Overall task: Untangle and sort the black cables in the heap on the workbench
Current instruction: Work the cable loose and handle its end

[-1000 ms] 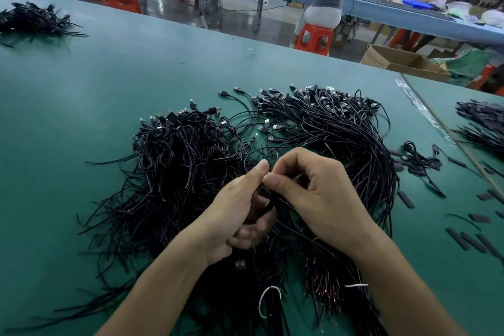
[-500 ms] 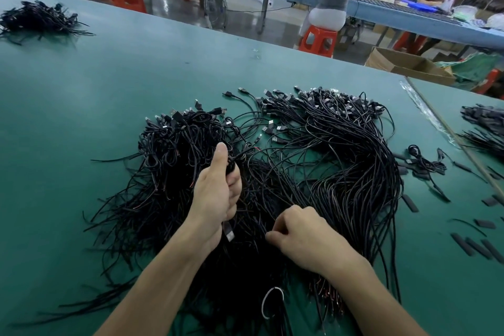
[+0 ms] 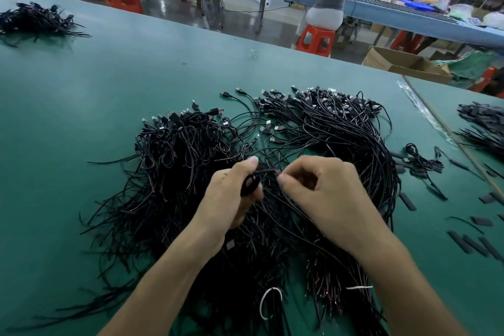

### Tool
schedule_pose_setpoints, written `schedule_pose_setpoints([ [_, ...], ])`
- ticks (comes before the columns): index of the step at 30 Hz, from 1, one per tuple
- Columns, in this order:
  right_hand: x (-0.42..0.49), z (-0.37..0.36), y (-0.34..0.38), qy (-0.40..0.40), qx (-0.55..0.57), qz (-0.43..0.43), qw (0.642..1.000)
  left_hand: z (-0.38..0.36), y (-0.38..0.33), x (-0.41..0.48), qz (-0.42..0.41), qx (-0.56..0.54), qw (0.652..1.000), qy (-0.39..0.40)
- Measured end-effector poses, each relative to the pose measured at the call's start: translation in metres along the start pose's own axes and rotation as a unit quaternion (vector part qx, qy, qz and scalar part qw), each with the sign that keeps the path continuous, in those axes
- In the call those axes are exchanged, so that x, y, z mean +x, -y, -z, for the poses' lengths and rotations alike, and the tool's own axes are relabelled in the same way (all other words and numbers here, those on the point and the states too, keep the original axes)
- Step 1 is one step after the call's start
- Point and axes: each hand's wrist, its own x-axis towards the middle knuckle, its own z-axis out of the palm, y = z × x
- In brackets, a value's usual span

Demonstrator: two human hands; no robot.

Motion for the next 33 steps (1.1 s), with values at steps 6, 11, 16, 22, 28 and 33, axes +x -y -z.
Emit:
schedule_pose_setpoints([
  [6,-0.004,-0.004,0.011,0.125,-0.099,0.080,0.984,-0.005,-0.005,-0.007,-0.054,-0.042,0.996,0.058],
  [11,-0.007,-0.002,0.017,0.134,-0.151,0.111,0.973,-0.004,-0.002,-0.006,-0.092,-0.012,0.996,0.004],
  [16,-0.011,-0.016,0.015,-0.034,-0.063,0.045,0.996,-0.006,0.004,-0.004,-0.078,-0.118,0.989,-0.036],
  [22,-0.010,-0.021,0.016,-0.016,-0.024,0.040,0.999,-0.003,0.003,-0.005,-0.079,-0.139,0.986,0.039],
  [28,-0.010,-0.016,0.018,0.033,-0.117,0.136,0.983,-0.006,0.002,-0.006,-0.038,-0.134,0.990,0.009],
  [33,-0.016,-0.022,0.014,0.036,-0.163,0.212,0.963,-0.009,0.003,-0.002,0.006,-0.129,0.991,-0.042],
])
